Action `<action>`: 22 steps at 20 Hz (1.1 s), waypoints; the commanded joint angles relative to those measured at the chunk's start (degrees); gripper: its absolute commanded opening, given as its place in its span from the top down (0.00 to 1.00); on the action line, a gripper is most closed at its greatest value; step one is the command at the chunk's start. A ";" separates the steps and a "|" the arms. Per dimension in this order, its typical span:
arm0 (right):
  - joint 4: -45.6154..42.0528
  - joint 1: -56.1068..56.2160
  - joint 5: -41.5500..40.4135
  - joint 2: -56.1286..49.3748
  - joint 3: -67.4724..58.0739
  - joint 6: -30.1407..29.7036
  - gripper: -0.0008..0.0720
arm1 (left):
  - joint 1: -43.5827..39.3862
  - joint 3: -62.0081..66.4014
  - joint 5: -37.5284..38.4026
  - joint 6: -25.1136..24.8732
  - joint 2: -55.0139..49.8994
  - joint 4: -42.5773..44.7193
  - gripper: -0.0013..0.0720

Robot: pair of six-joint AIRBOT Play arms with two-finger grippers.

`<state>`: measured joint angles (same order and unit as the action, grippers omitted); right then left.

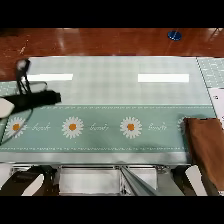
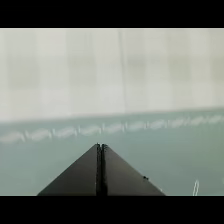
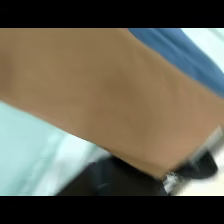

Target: Fold the shirts.

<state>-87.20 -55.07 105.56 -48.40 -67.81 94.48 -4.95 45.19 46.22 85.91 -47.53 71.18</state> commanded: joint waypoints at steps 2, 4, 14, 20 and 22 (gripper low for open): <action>16.90 17.86 -6.51 -12.72 -19.30 -1.05 0.96 | 1.49 21.84 6.32 -1.36 -6.73 -0.11 0.95; 19.76 31.63 -15.54 -16.31 -23.87 -0.66 0.96 | -0.96 33.75 11.61 -1.25 -12.66 -2.69 0.95; -5.05 60.98 -27.82 -29.77 -10.21 2.60 0.96 | -9.38 31.23 23.47 5.95 -29.88 9.88 0.95; -4.44 61.31 -30.86 -29.70 -8.92 2.54 0.96 | -8.28 31.36 23.32 5.88 -29.97 9.88 0.95; -4.44 61.31 -30.86 -29.70 -8.92 2.54 0.96 | -8.28 31.36 23.30 5.88 -29.99 9.88 0.95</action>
<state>-91.53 5.87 75.68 -77.97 -77.21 96.97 -13.37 76.66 69.34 91.53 -77.25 80.68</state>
